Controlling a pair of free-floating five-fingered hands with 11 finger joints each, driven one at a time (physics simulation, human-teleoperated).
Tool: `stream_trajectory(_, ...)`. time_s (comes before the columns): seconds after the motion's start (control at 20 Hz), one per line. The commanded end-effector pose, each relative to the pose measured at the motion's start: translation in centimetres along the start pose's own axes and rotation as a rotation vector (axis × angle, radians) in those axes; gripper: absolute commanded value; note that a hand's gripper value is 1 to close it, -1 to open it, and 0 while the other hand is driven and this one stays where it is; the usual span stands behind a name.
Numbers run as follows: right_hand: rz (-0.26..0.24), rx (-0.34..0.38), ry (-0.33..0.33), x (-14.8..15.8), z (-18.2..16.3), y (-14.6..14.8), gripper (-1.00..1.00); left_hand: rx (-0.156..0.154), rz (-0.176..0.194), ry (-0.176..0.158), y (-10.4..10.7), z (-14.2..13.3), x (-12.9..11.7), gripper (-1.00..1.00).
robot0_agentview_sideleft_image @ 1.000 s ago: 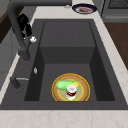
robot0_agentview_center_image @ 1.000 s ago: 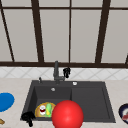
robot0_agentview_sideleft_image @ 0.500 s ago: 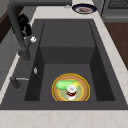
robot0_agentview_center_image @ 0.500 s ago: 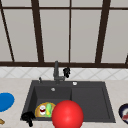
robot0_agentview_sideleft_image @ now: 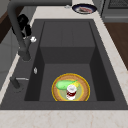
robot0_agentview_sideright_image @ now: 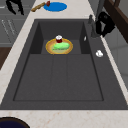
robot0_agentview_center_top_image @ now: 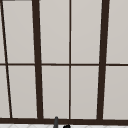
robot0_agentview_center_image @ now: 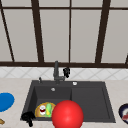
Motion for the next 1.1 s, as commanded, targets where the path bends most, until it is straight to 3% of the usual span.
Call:
stream_trajectory(0.0,0.008,0.001,0.003,2.2,-1.2,-2.2,1.00,0.000,0.000,0.000,0.0,0.0,0.0,0.00)
stream_trajectory(0.45,-0.014,0.007,0.044,2.2,-1.2,-1.6,1.00,0.000,0.000,0.000,0.0,0.0,0.0,0.00)
stream_trajectory(0.5,-0.047,0.031,0.071,1.5,-1.0,-0.9,1.00,0.000,0.000,0.000,0.0,0.0,0.0,0.00)
stream_trajectory(0.55,-0.041,0.088,0.052,1.2,-0.3,-1.1,1.00,0.000,0.000,0.000,0.0,0.0,0.0,0.00)
stream_trajectory(0.6,-0.012,-0.006,0.026,0.2,0.0,0.0,1.00,0.000,0.000,0.000,0.0,0.0,0.0,0.00)
stream_trajectory(0.65,-0.017,-0.027,0.021,0.1,0.0,0.2,-1.00,0.000,0.000,0.000,0.0,0.0,0.0,0.00)
stream_trajectory(0.95,-0.009,-0.024,-0.018,-1.3,1.3,-0.9,-1.00,0.000,0.000,0.000,0.0,0.0,0.0,0.00)
stream_trajectory(1.05,-0.028,0.000,-0.014,-1.6,1.7,-1.1,-1.00,0.000,0.000,0.000,0.0,0.0,0.0,0.00)
